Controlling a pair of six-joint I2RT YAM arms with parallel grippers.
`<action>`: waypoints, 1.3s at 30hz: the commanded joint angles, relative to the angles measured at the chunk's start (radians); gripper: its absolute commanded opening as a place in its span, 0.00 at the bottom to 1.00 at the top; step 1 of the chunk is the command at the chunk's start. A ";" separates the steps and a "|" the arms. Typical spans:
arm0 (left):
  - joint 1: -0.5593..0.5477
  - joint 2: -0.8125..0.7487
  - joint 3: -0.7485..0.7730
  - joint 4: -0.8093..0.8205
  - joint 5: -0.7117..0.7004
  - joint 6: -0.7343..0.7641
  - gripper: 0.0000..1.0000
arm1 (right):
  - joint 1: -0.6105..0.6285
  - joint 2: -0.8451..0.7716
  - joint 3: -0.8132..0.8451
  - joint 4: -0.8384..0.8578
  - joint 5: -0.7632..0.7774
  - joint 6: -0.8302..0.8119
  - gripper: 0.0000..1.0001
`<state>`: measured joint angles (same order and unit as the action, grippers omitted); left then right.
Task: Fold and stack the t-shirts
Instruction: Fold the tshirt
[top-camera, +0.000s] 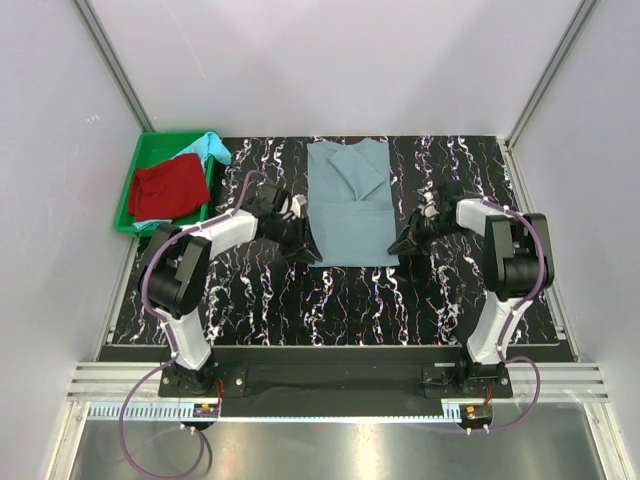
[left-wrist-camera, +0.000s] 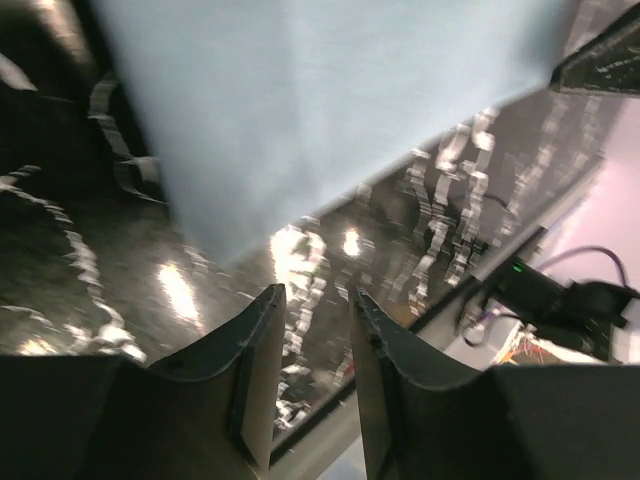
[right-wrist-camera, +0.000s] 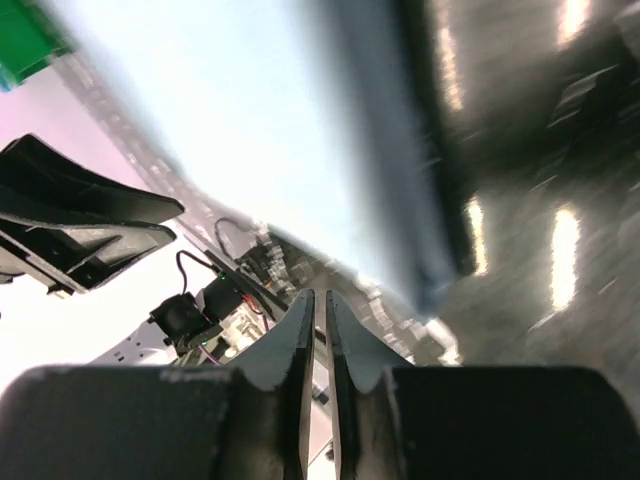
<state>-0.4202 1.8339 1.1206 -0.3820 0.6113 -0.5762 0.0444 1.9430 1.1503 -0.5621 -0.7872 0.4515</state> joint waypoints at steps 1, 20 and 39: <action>-0.002 -0.050 0.076 0.000 0.068 -0.004 0.37 | 0.035 -0.107 0.052 -0.028 0.003 0.010 0.16; 0.058 0.169 -0.004 0.006 -0.010 0.067 0.34 | 0.298 0.151 0.163 0.064 0.037 0.087 0.20; 0.086 0.203 0.261 0.034 0.117 -0.007 0.37 | 0.091 0.137 0.254 0.123 -0.030 0.134 0.18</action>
<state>-0.3527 1.9469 1.2964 -0.3912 0.6865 -0.5613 0.1272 2.0087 1.3006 -0.4980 -0.7887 0.5419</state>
